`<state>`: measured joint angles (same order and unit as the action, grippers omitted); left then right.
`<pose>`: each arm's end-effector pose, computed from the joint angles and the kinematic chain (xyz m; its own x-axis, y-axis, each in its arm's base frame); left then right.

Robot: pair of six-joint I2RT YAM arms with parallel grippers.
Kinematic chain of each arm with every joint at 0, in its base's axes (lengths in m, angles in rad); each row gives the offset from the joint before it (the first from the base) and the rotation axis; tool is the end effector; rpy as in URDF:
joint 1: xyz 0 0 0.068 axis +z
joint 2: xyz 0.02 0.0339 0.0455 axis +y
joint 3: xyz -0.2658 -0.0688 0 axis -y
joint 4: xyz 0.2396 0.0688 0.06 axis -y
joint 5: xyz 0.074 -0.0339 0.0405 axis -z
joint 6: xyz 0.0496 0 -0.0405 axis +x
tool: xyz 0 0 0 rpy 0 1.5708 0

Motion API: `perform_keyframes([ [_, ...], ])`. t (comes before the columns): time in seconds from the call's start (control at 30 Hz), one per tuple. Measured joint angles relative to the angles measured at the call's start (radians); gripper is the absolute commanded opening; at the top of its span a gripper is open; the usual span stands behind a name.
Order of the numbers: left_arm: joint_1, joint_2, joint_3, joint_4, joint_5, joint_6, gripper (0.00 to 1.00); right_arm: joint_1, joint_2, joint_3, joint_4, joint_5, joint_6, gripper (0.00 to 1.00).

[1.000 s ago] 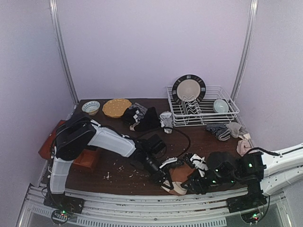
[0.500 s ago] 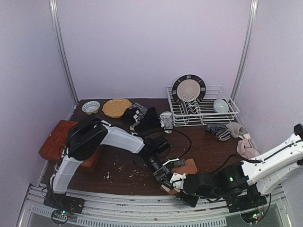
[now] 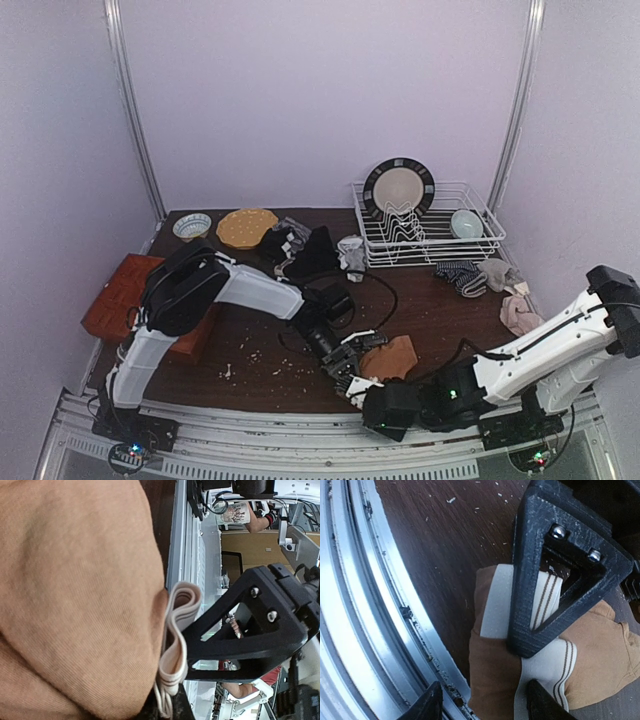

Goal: Roll the underwear
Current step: Roll the underwear at the center of the board.

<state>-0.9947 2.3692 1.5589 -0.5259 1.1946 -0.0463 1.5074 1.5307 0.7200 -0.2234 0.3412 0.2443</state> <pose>0.2012 -0.3945 0.0771 -0.5490 0.8139 -0.1903 0.4009 0.0566 -0.9144 0.0343 0.2780 0.1430 -0.2777 -0.7765 -0.5657 -0.8888 0.4311 -0.1554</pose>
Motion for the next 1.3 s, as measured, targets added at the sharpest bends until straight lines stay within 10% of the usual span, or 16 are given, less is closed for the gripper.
perform_keyframes([
  [0.27,0.001,0.001,0.002,-0.006,-0.004,-0.003,0.16,0.001,0.104,0.063,-0.05,0.088,0.03,0.12],
  [0.5,0.006,-0.029,-0.02,0.005,0.007,0.0,0.96,-0.019,0.077,0.053,-0.037,0.055,0.07,0.0],
  [0.73,0.066,-0.249,-0.24,0.167,-0.176,-0.071,0.98,-0.129,-0.056,-0.039,0.05,-0.189,0.087,0.0],
  [1.07,0.057,-0.692,-0.707,0.619,-0.789,-0.071,0.98,-0.377,-0.237,-0.237,0.232,-0.634,0.179,0.0],
  [1.3,0.042,-0.736,-0.86,0.969,-0.76,-0.063,0.98,-0.525,-0.251,-0.305,0.354,-0.873,0.255,0.0],
])
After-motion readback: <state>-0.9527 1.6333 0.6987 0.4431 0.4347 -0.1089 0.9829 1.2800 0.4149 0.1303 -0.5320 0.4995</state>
